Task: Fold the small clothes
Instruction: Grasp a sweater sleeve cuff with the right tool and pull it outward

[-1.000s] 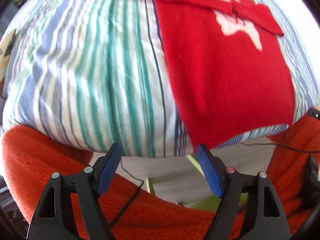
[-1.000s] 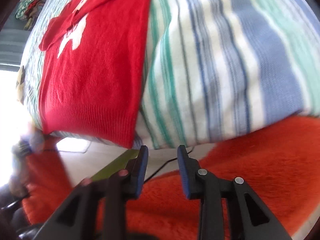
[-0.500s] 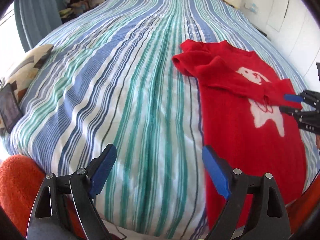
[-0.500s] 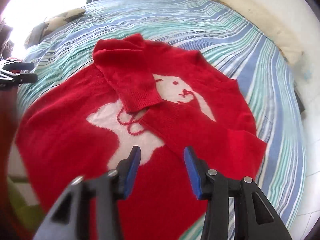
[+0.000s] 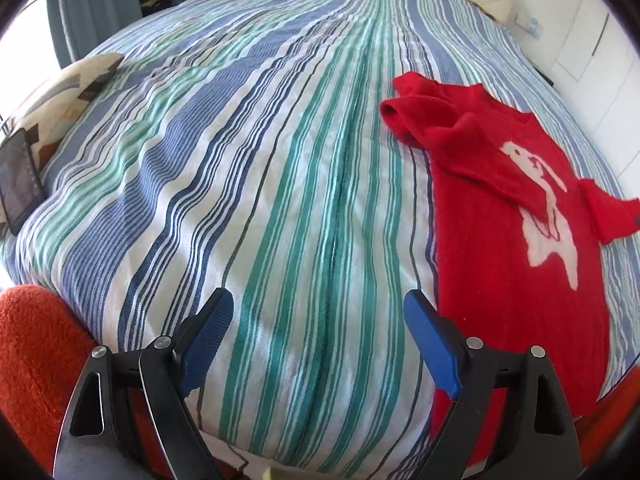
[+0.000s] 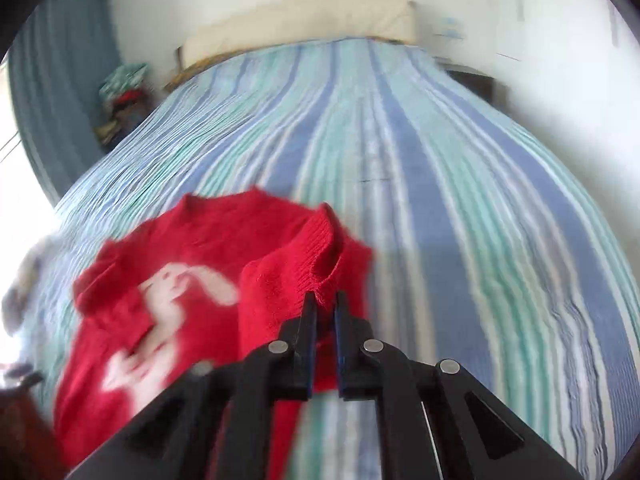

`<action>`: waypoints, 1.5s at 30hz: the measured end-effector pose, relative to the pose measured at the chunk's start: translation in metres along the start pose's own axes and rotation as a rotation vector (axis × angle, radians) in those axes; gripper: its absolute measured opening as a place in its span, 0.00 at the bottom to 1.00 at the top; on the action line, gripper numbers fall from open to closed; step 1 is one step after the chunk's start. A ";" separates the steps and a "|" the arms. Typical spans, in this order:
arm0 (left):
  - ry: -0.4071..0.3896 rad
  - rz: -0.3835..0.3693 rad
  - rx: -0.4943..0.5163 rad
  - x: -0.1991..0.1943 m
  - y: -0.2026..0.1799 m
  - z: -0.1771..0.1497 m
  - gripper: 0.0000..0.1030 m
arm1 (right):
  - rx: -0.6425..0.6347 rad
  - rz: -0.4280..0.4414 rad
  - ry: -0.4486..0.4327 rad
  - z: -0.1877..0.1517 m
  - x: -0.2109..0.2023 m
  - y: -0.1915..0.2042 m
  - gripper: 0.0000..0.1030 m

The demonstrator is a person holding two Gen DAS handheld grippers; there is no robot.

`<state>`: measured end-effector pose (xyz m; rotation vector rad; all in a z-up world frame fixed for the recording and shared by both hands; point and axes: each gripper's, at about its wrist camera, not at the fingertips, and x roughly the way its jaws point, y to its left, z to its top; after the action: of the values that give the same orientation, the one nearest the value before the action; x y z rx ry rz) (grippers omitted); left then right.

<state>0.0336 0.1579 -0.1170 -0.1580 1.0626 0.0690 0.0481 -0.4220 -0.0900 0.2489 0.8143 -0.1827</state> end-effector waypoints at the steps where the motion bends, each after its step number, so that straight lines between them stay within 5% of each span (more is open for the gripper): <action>1: 0.005 -0.004 -0.008 0.001 0.000 0.000 0.86 | 0.066 -0.040 0.001 -0.003 -0.008 -0.033 0.07; 6: 0.035 0.008 0.001 0.010 -0.006 -0.002 0.86 | 0.342 -0.163 0.041 -0.039 -0.021 -0.150 0.07; 12: 0.033 0.044 0.039 0.010 -0.009 -0.006 0.86 | 0.514 -0.175 0.044 -0.076 -0.014 -0.193 0.07; 16: 0.038 0.037 0.014 0.012 -0.004 -0.004 0.86 | 0.632 -0.099 0.023 -0.080 -0.013 -0.211 0.15; 18: 0.040 0.034 0.004 0.012 -0.003 -0.004 0.86 | 0.683 -0.045 0.035 -0.084 -0.010 -0.218 0.32; 20: 0.042 0.036 0.006 0.013 -0.003 -0.004 0.86 | 0.734 0.012 0.033 -0.089 -0.007 -0.225 0.37; 23: 0.044 0.049 0.024 0.014 -0.006 -0.005 0.86 | 0.800 0.055 0.021 -0.095 -0.004 -0.234 0.36; 24: 0.044 0.051 0.028 0.014 -0.006 -0.005 0.86 | 0.812 0.061 0.027 -0.096 -0.003 -0.237 0.20; 25: 0.043 0.052 0.030 0.014 -0.006 -0.005 0.86 | 0.798 0.031 0.050 -0.093 -0.001 -0.236 0.04; 32: 0.051 0.048 0.004 0.016 0.000 -0.005 0.86 | 0.506 -0.417 0.079 -0.068 -0.031 -0.233 0.04; 45: 0.053 0.090 0.064 0.018 -0.007 -0.008 0.86 | 0.397 -0.536 0.180 -0.085 -0.022 -0.235 0.03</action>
<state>0.0367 0.1490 -0.1356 -0.0545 1.1236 0.1126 -0.0854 -0.6205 -0.1650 0.4208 1.0089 -0.8406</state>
